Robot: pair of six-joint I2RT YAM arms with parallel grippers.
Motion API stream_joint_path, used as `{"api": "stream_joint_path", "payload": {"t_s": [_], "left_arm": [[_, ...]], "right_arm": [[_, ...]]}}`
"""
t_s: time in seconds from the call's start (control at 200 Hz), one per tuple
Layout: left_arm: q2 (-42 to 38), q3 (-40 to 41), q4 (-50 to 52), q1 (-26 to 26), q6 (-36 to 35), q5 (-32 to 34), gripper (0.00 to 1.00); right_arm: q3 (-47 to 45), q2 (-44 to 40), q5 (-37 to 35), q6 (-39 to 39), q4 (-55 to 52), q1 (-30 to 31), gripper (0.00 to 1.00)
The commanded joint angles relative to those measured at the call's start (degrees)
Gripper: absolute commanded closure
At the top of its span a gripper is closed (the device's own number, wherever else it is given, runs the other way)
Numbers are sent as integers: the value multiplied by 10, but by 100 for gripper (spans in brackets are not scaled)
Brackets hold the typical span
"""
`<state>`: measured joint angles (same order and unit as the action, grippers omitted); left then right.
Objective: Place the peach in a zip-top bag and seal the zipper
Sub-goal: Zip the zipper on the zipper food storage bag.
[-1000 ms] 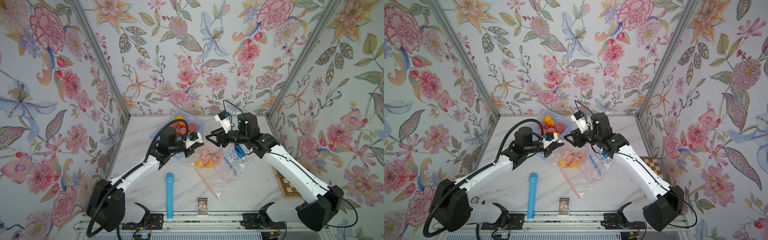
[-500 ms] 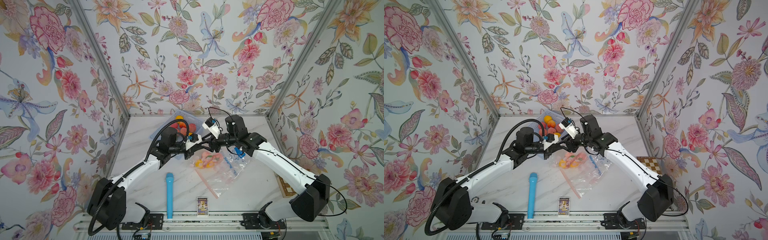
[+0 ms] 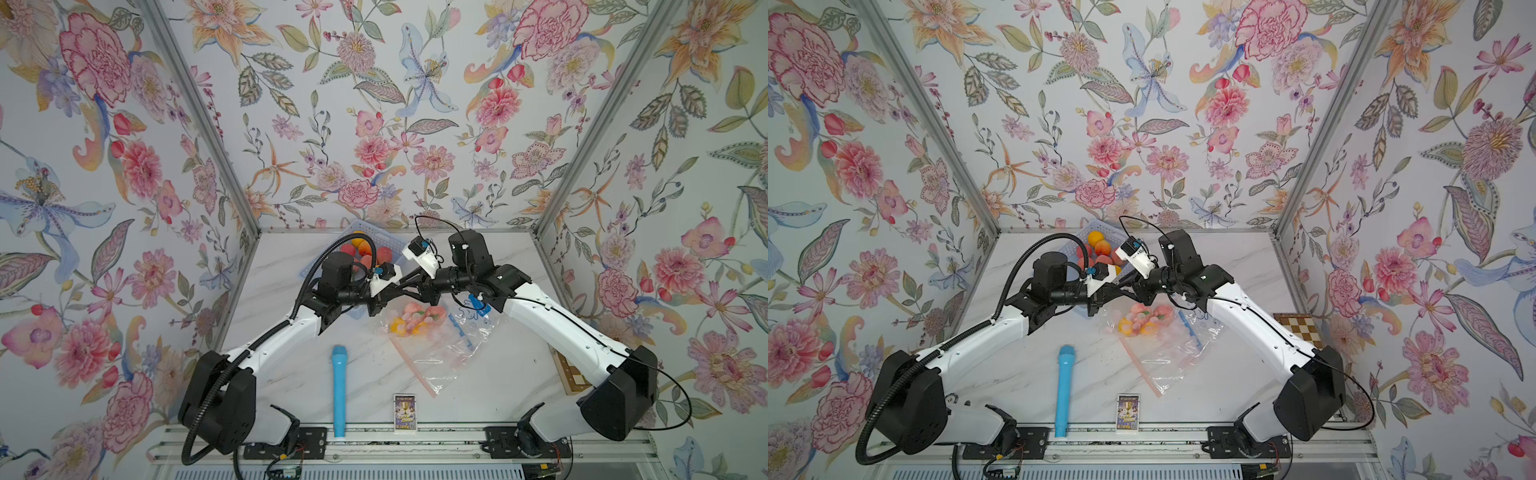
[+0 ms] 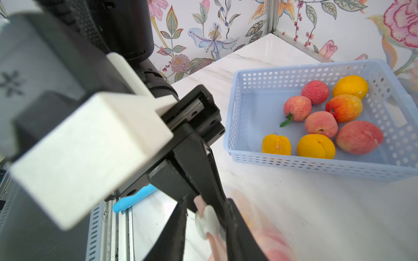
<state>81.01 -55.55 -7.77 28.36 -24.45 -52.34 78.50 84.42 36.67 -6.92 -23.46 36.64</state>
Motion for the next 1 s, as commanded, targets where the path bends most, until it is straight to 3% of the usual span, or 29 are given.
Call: {"api": "stream_joint_path", "payload": {"t_s": [0.0, 0.315, 0.571, 0.801, 0.996], "left_arm": [[3, -17, -18, -9, 16, -13, 100], [-1, -14, -27, -12, 28, -32, 100], [-8, -14, -11, -14, 24, -20, 100], [-32, 3, -23, -15, 36, 28, 100], [-57, 24, -46, -21, 53, 28, 100]], "right_arm": [[10, -9, 7, -3, -16, 2, 76], [14, 2, -7, -1, -16, 3, 77], [20, -4, -27, -1, -16, 4, 95], [17, -20, -60, -5, -27, 4, 98], [26, -24, -93, -13, -52, 4, 100]]}}
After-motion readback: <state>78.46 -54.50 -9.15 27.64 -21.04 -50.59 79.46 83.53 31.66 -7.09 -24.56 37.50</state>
